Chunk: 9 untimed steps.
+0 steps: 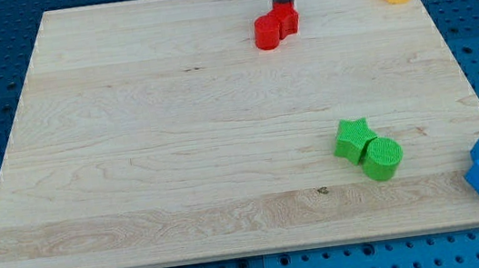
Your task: Move the red star along with the red circle to the center
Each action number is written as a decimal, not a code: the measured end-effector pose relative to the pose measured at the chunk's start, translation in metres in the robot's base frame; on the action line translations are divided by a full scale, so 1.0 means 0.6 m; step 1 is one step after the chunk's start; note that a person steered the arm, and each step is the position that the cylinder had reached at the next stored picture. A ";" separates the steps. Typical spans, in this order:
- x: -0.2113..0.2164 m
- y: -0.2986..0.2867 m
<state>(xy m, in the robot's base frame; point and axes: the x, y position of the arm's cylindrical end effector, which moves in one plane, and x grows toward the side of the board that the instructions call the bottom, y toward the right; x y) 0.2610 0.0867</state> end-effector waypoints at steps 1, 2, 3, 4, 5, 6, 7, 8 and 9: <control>-0.001 0.009; -0.005 0.022; -0.005 0.057; -0.005 0.101; 0.007 0.101; 0.017 0.071; 0.021 0.043; 0.027 0.029; 0.034 0.028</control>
<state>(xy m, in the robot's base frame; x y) 0.2815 0.1037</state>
